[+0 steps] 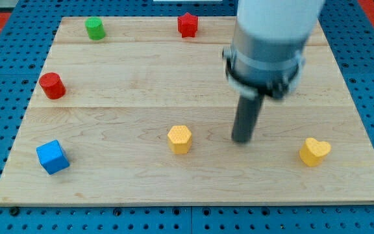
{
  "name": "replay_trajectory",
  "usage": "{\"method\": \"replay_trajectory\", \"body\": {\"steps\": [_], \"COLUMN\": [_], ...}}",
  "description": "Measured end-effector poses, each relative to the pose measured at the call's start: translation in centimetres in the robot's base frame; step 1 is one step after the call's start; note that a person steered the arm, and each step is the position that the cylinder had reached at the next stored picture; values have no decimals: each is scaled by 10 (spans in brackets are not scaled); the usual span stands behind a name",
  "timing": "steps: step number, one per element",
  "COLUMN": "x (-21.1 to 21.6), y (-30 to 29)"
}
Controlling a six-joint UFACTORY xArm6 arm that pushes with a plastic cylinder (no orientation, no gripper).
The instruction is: Move the green star towards the right side of the board
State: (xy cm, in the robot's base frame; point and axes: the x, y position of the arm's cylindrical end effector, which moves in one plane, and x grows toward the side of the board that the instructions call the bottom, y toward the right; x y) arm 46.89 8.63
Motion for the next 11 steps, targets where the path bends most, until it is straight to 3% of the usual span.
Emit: {"method": "replay_trajectory", "body": {"steps": [1,2,3,4,5,6,7,8,9,10,11], "x": [-115,-178,-226,-268,-276,-274,-257,-203,-182,-239,-277], "y": [-9,4,-43,-1,9,57,73,67,127,201,163]}}
